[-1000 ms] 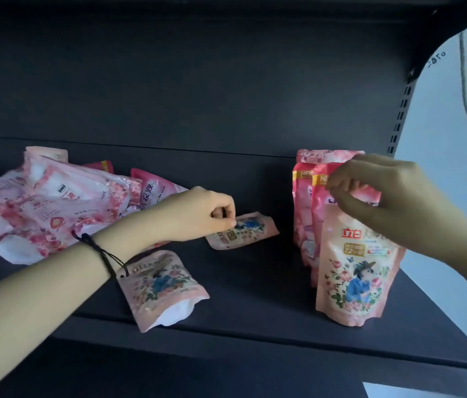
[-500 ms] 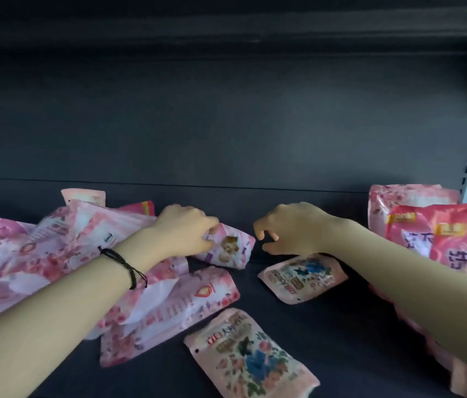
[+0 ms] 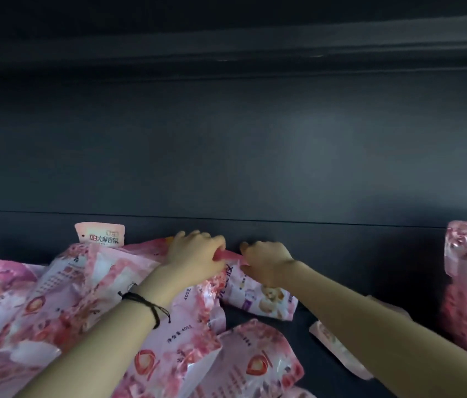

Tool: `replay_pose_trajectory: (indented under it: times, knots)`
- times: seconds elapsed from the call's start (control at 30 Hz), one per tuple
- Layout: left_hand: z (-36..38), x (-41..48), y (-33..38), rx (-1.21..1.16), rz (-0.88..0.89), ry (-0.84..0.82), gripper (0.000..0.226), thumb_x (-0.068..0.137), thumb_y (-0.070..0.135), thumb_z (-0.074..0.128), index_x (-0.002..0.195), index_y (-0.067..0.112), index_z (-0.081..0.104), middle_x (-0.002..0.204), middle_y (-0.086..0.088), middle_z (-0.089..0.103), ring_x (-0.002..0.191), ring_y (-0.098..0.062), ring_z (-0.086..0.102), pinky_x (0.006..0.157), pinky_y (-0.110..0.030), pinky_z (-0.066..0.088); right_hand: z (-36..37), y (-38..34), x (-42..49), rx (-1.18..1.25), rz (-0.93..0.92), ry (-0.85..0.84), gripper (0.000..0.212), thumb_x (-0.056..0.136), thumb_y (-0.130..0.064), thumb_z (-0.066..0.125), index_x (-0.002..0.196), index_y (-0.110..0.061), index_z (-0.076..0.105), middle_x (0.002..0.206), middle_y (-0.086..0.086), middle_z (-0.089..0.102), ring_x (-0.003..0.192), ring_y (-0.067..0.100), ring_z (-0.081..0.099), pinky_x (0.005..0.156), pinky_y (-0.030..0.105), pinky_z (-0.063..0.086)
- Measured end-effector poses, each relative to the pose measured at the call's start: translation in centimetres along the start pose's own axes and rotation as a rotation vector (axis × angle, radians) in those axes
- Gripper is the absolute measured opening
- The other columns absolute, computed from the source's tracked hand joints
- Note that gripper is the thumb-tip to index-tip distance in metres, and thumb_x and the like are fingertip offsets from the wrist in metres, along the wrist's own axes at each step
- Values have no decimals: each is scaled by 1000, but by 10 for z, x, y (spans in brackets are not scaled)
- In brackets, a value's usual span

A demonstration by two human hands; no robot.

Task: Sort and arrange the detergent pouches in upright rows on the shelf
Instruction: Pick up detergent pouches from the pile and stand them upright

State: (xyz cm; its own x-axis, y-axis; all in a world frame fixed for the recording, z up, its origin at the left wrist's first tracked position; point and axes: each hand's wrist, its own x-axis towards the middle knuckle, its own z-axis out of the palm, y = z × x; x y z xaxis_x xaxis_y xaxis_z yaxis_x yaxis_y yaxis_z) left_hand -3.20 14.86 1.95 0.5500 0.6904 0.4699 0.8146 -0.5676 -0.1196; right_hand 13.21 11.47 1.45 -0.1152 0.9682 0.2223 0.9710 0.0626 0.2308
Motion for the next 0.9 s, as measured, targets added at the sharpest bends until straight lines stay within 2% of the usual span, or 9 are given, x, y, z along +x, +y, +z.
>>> replay_pose_trajectory:
  times: [0.1, 0.27, 0.4, 0.5, 0.57, 0.63, 0.7, 0.77, 0.9]
  knots:
    - [4, -5, -1, -65, -41, 35, 25, 88, 43, 50, 110, 33, 55, 109, 9, 62, 107, -17, 52, 89, -34, 34, 17, -1, 1, 119, 52, 71, 15, 96, -11, 41, 108, -13, 51, 102, 7, 65, 91, 30, 63, 64, 33, 39]
    - [-2, -7, 12, -303, -109, 144, 34, 89, 40, 56, 122, 30, 53, 122, 6, 59, 115, -20, 50, 94, -35, 38, 33, 16, -11, 358, 144, 248, 17, 92, -13, 42, 98, -21, 56, 99, -1, 63, 86, 28, 61, 63, 31, 39]
    - [0, -5, 45, -805, -316, 290, 45, 82, 21, 66, 125, 23, 53, 128, 0, 52, 122, -25, 44, 103, -43, 37, 33, 50, -29, 840, 312, 425, 18, 92, -10, 46, 88, -19, 61, 86, -2, 63, 78, 21, 59, 65, 28, 46]
    - [11, -4, 83, -1047, -471, 389, 55, 78, 18, 71, 128, 23, 48, 124, -1, 44, 119, -22, 42, 95, -29, 34, 31, 71, -47, 1179, 359, 532, 20, 95, -13, 51, 78, -17, 60, 73, 1, 61, 63, 16, 55, 51, 24, 47]
    - [16, -1, 107, -1296, -621, 310, 60, 82, 24, 70, 134, 27, 39, 127, 0, 38, 117, -18, 41, 88, -27, 31, 29, 83, -61, 1338, 332, 583, 23, 98, -18, 51, 75, -17, 56, 65, 4, 54, 52, 18, 49, 42, 27, 42]
    - [21, 4, 125, -1550, -777, 115, 71, 87, 36, 65, 144, 27, 25, 144, -3, 35, 124, -21, 41, 95, -32, 35, 27, 93, -71, 1434, 291, 626, 24, 99, -19, 50, 76, -14, 53, 64, 5, 50, 52, 20, 46, 44, 29, 40]
    - [29, 8, 138, -1661, -762, -21, 69, 91, 48, 57, 146, 33, 19, 146, -1, 40, 127, -25, 45, 106, -44, 38, 29, 99, -77, 1519, 280, 647, 23, 99, -18, 49, 77, -14, 53, 68, 5, 49, 54, 19, 47, 46, 31, 41]
    - [34, 14, 148, -1679, -650, -6, 52, 95, 47, 49, 140, 38, 25, 137, 3, 51, 118, -22, 54, 100, -50, 45, 35, 104, -78, 1584, 276, 649, 23, 99, -19, 48, 77, -14, 51, 71, 6, 49, 57, 22, 48, 47, 32, 43]
    - [33, 21, 153, -1651, -493, 93, 25, 100, 34, 46, 123, 42, 39, 120, 11, 59, 100, -3, 60, 77, -28, 54, 45, 111, -76, 1688, 315, 621, 28, 100, -16, 45, 72, -19, 49, 76, 1, 52, 73, 19, 48, 68, 36, 43]
